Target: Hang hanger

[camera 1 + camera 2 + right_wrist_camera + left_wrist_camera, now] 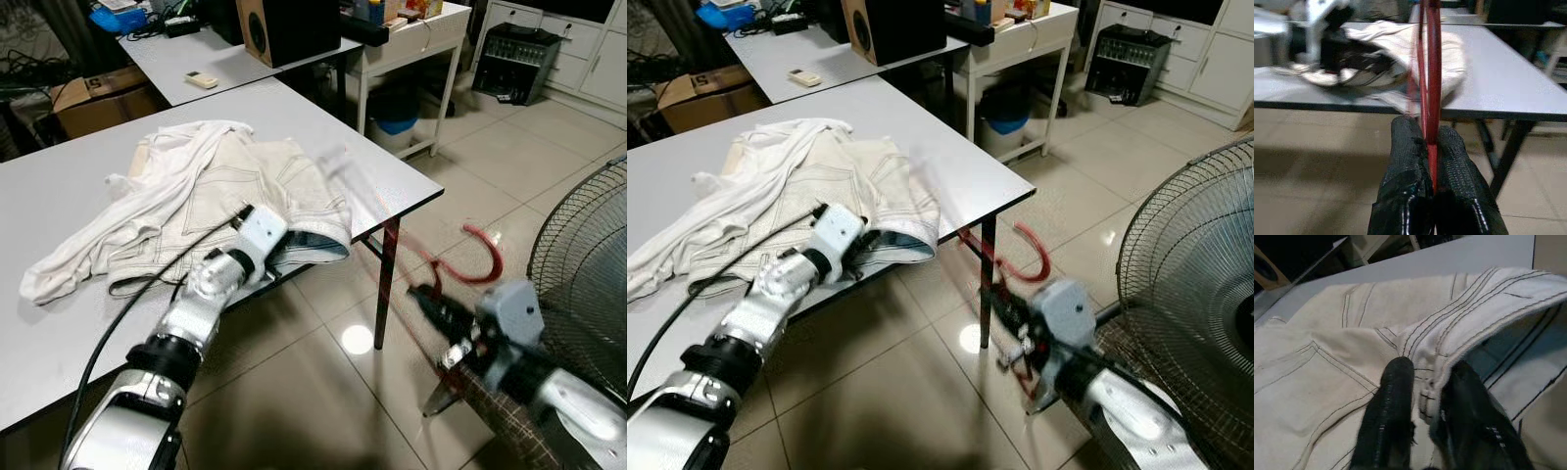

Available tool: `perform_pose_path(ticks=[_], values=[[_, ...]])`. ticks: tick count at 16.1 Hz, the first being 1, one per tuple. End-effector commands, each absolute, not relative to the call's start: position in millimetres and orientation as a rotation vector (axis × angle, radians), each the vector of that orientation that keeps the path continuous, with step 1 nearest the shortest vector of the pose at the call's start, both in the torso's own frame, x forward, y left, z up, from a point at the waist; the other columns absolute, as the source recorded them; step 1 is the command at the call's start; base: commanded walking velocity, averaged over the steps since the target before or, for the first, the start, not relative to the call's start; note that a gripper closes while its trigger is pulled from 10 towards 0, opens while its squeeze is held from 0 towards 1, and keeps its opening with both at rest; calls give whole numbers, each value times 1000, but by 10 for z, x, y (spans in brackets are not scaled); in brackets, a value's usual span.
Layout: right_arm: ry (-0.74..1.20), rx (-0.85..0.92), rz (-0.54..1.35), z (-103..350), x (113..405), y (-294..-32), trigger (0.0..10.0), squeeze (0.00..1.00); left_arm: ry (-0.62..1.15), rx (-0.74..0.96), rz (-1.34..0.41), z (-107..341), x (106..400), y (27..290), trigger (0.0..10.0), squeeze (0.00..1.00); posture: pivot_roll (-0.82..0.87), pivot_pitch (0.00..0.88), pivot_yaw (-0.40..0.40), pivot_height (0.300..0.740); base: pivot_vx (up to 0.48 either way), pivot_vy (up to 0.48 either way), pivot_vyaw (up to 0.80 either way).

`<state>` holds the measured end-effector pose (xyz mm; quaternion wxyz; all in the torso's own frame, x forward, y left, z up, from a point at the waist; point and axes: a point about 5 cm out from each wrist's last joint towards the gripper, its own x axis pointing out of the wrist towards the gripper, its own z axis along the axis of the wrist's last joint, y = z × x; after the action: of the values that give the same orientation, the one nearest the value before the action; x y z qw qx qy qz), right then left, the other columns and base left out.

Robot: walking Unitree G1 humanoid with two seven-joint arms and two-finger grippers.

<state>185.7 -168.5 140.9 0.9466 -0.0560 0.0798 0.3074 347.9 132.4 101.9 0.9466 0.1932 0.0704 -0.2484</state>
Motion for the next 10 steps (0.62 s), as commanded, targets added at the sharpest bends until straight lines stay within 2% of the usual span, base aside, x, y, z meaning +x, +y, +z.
perform_pose_path(ticks=[1, 3, 5, 6, 7, 10], values=[[162, -102, 673, 1443, 1815, -1651, 10000, 0, 144, 333, -490, 1093, 3538, 1347, 0, 0, -164, 0, 138, 740, 0, 0, 0], [188, -99, 710, 1441, 1736, -1677, 10000, 0, 139, 150, -433, 1232, 3650, 1400, 0, 0, -166, 0, 141, 740, 0, 0, 0], [214, -99, 744, 1437, 1677, -1680, 10000, 0, 100, 39, -380, 1445, 3780, 1512, 0, 0, -167, 0, 143, 740, 0, 0, 0], [245, -89, 786, 1418, 1625, -1667, 10000, 0, 30, 7, -361, 1756, 3907, 1610, 0, 0, -163, 0, 145, 740, 0, 0, 0], [253, -89, 792, 1406, 1619, -1661, 10000, 0, 1, 17, -369, 1885, 3946, 1634, 0, 0, -162, 0, 146, 740, 0, 0, 0], [248, -109, 733, 1375, 1706, -1664, 10000, 0, -209, 39, -391, 2804, 4097, 1783, 0, 0, -151, 0, 147, 740, 0, 0, 0]])
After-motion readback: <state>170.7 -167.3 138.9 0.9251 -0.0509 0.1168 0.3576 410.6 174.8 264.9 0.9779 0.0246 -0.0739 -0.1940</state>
